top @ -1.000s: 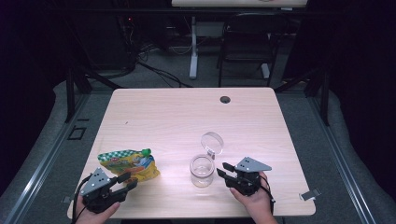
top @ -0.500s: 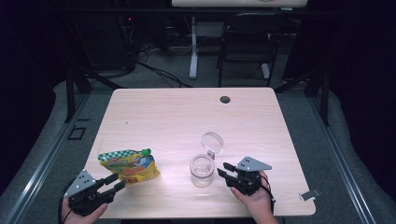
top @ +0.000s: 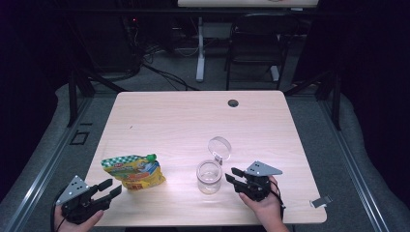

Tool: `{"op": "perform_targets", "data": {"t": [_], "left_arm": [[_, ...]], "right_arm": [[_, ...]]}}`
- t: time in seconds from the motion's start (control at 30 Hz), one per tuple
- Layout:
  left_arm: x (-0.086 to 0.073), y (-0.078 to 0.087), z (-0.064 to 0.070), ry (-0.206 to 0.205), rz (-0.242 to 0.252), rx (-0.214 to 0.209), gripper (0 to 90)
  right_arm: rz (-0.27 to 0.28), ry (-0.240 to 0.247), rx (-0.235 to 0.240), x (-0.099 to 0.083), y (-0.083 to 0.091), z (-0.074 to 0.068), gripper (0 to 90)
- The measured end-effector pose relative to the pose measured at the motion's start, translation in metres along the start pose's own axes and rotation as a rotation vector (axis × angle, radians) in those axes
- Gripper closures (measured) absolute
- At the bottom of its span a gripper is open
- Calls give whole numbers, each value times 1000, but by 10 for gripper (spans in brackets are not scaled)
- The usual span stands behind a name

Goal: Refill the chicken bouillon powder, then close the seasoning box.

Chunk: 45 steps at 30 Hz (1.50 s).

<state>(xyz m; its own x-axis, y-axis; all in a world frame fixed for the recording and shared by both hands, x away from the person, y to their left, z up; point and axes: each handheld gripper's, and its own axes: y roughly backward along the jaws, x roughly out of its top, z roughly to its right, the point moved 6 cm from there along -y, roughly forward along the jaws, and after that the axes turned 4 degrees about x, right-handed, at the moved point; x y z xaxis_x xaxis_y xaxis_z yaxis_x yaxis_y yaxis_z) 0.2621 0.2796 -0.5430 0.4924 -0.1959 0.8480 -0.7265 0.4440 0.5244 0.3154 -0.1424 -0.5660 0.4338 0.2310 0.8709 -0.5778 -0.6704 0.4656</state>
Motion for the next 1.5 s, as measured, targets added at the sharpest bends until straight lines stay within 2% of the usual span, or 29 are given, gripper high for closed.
{"op": "perform_targets", "data": {"t": [0.23, 0.37, 0.5, 0.53, 0.57, 0.83, 1.03, 1.2, 1.4, 1.5], "left_arm": [[1, -8, -10, 23, 1, 9, 498], [4, -17, -13, 23, -5, -10, 478], [3, -27, -11, 6, -41, -31, 470], [3, -30, -10, 6, -34, -37, 472], [2, -31, -9, -5, -48, -39, 477], [3, -35, -7, 7, -25, -51, 528], [3, -34, -5, 1, -38, -64, 602], [4, -36, 1, -2, -36, -91, 648], [6, -37, 9, -27, -52, -105, 680], [7, -38, 12, -25, -50, -109, 707]], "right_arm": [[0, -1, 2, 0, 1, 1, 636], [1, -2, 3, 0, 1, 0, 634], [4, -4, 1, -1, 1, 1, 629], [1, -4, 1, -1, 2, 1, 628], [-2, -4, -1, -1, 2, 1, 628], [-2, -8, 0, -1, 1, 2, 626], [-5, -10, 1, -2, 1, 3, 625], [-7, -13, 0, -2, 2, 5, 625], [2, -16, -2, -2, 2, 6, 622], [1, -17, -2, -2, 1, 5, 622]]}}
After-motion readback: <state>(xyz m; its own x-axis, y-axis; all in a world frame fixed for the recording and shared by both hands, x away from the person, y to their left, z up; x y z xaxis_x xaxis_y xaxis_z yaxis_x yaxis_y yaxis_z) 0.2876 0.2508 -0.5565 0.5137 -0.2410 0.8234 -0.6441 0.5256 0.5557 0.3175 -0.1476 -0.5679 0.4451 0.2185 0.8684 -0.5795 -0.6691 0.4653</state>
